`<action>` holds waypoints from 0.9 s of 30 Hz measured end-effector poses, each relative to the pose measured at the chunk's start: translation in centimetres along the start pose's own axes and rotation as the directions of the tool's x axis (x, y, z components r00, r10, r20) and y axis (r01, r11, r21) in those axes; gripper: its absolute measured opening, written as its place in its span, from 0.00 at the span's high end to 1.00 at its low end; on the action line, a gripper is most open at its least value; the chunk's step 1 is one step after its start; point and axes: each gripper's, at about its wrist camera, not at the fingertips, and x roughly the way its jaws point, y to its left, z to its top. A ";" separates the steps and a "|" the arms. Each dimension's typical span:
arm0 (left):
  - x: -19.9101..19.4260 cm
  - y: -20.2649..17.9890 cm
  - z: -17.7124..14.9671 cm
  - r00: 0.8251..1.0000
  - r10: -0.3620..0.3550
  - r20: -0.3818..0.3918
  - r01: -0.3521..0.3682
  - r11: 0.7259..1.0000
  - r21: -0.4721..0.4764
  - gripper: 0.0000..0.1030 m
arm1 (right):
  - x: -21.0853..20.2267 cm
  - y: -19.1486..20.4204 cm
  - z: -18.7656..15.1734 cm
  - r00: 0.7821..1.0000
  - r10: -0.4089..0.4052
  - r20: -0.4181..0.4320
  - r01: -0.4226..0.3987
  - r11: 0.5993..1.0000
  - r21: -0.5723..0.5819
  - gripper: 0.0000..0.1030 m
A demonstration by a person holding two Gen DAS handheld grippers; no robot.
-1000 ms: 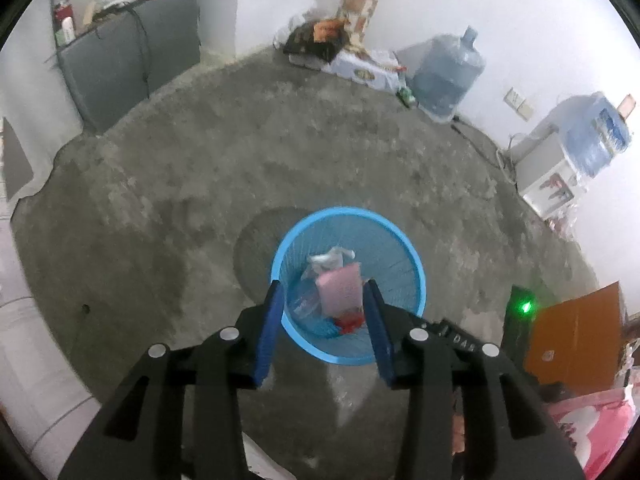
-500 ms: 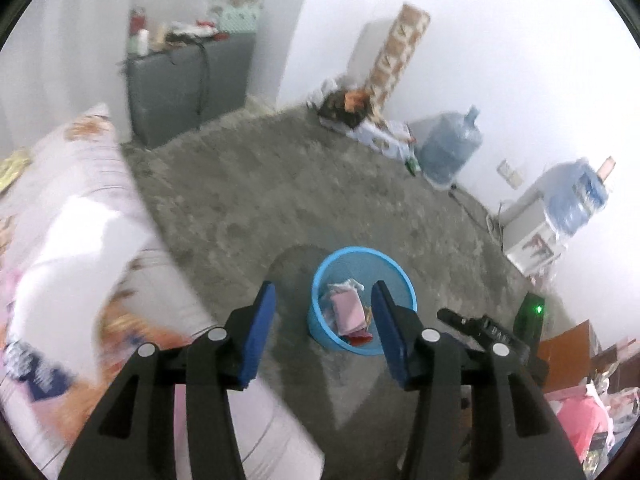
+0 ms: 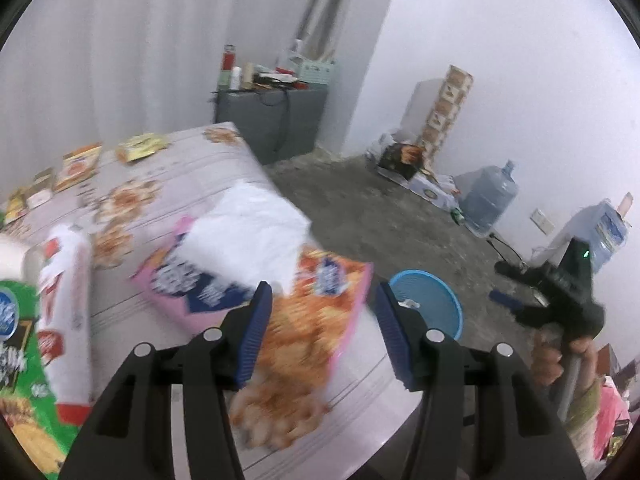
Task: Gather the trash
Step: 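Move both tools back over the table toward the paper cup and tissue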
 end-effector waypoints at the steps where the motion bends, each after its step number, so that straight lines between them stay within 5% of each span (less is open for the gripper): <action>1: -0.7 0.8 -0.6 1.000 0.008 0.007 -0.008 1.000 -0.008 0.50 | 0.1 1.3 -0.1 1.000 -0.002 -0.004 0.002 0.999 -0.041 0.22; 13: -7.9 8.6 -4.4 0.993 0.075 0.096 -0.063 0.990 -0.124 0.41 | 5.5 15.0 -2.1 0.986 -0.019 -0.166 -0.056 0.897 -0.438 0.22; 19: -11.5 12.9 -5.0 0.982 0.120 0.146 -0.086 0.972 -0.219 0.36 | 10.7 19.8 -2.7 0.965 -0.115 -0.237 -0.039 0.828 -0.560 0.22; 27: -15.9 23.2 -1.6 0.963 0.205 0.174 -0.124 0.914 -0.387 0.33 | 15.2 21.0 -1.7 0.939 -0.153 -0.307 -0.024 0.863 -0.504 0.22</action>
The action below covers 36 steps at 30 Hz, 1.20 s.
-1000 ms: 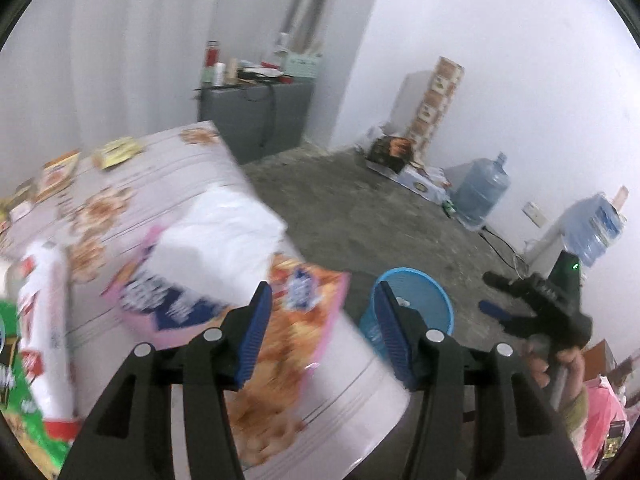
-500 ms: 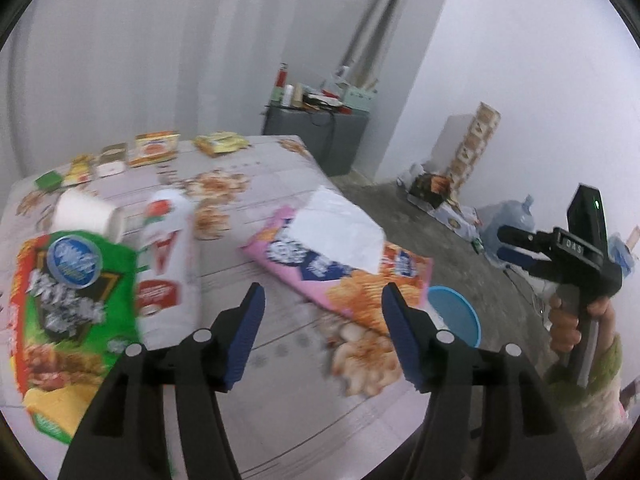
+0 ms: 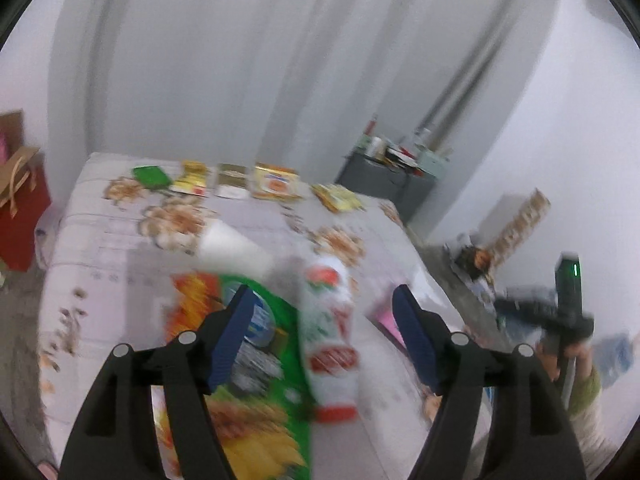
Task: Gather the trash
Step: 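Move both tools back over the table toward the paper cup and tissue, then grasp the white paper cup with the left tool while the right tool grasps the white tissue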
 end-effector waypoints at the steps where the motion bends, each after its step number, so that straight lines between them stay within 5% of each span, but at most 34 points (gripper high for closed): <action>1: 0.6 1.3 1.3 1.000 -0.005 -0.009 0.004 1.000 -0.018 0.33 | 0.4 -0.3 0.1 1.000 0.001 -0.011 -0.001 1.000 0.015 0.22; 8: 8.2 8.8 6.8 0.980 -0.077 -0.186 0.045 0.984 -0.175 0.33 | 2.3 -0.6 0.6 0.998 -0.029 -0.063 0.031 0.999 0.036 0.22; 11: 10.9 10.0 7.5 0.972 -0.025 -0.236 -0.022 0.981 -0.192 0.34 | 2.9 -0.6 1.0 0.996 -0.039 -0.076 0.042 0.999 0.034 0.22; 18: 15.2 11.3 7.1 0.940 -0.030 -0.340 -0.040 0.980 -0.195 0.35 | 5.2 -2.9 2.4 0.991 0.024 -0.129 0.002 0.981 0.196 0.22; 28: 16.7 12.4 6.6 0.922 -0.092 -0.377 -0.001 0.971 -0.241 0.58 | 6.8 -5.9 2.4 0.979 0.142 -0.147 -0.069 0.907 0.416 0.22; 36: 16.5 12.4 6.5 0.920 -0.133 -0.369 0.040 0.968 -0.249 0.82 | 7.4 -7.2 1.8 0.970 0.185 -0.160 -0.084 0.865 0.494 0.35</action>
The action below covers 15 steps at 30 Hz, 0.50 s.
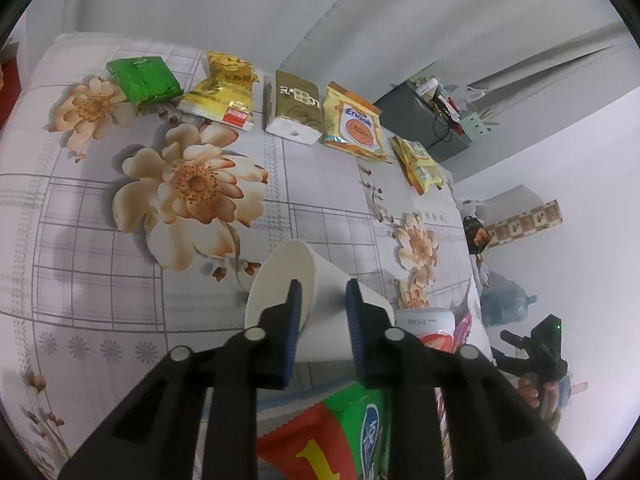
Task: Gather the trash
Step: 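Grasp the white paper cup with the left tool while the right tool grasps the white tissue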
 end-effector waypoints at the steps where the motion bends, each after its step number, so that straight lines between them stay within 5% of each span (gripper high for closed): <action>1: -0.1 0.0 0.0 1.000 0.000 0.003 0.000 1.000 0.003 0.83 | 0.1 -0.1 0.0 1.000 0.003 -0.002 -0.003 1.000 0.006 0.36; 10: -1.3 0.2 -0.2 0.998 -0.023 0.054 0.023 1.000 0.005 0.90 | 0.1 -0.7 0.6 1.000 0.015 0.021 -0.015 0.999 0.045 0.61; 15: -2.5 0.3 -0.3 0.995 -0.032 0.095 0.032 0.999 0.008 0.94 | -0.2 -1.1 0.4 0.998 0.042 0.045 -0.045 0.997 0.056 0.85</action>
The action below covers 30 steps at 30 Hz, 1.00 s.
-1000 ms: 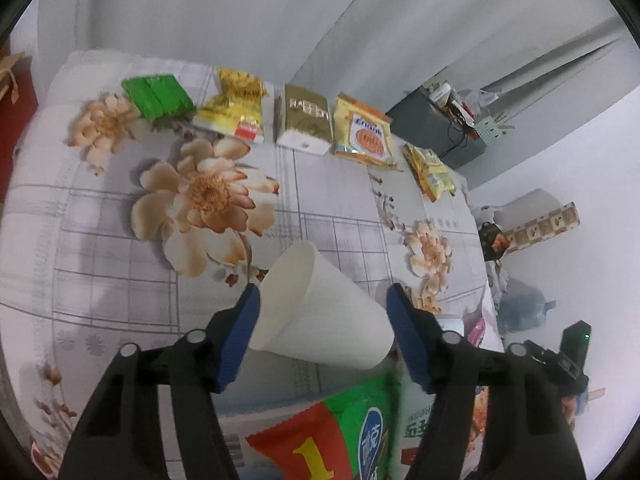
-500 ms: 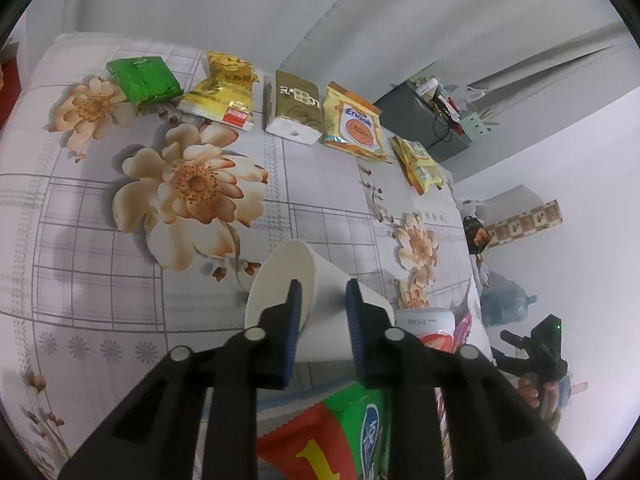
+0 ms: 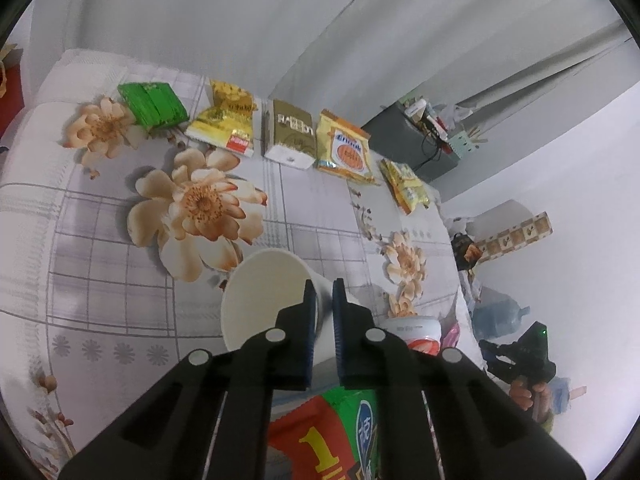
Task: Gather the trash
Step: 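Grasp the white paper cup with the left tool while the right tool grasps the white tissue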
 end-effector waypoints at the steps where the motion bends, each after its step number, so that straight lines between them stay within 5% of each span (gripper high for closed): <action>1: -0.3 -0.1 0.0 1.000 0.001 0.011 -0.001 1.000 0.008 0.94 | -0.1 0.1 -0.1 1.000 0.010 0.006 -0.010 1.000 -0.002 0.86; 8: -2.9 -1.3 -0.3 0.992 -0.007 0.124 -0.004 0.997 0.082 0.98 | -1.3 2.1 -0.5 0.990 0.133 0.055 -0.129 0.989 -0.072 0.97; 17: -4.9 -2.8 -0.8 0.981 0.002 0.196 -0.030 0.989 0.143 1.00 | -2.7 5.7 -1.3 0.959 0.276 0.071 -0.260 0.949 -0.176 1.00; 26: -7.0 -5.2 -1.8 0.965 0.012 0.261 -0.082 0.962 0.261 1.00 | -4.5 8.5 -2.9 0.938 0.343 0.054 -0.318 0.911 -0.265 1.00; 30: -7.6 -4.8 -1.5 0.957 0.027 0.288 -0.097 0.967 0.233 0.99 | -5.8 9.6 -4.1 0.929 0.367 0.049 -0.335 0.891 -0.307 1.00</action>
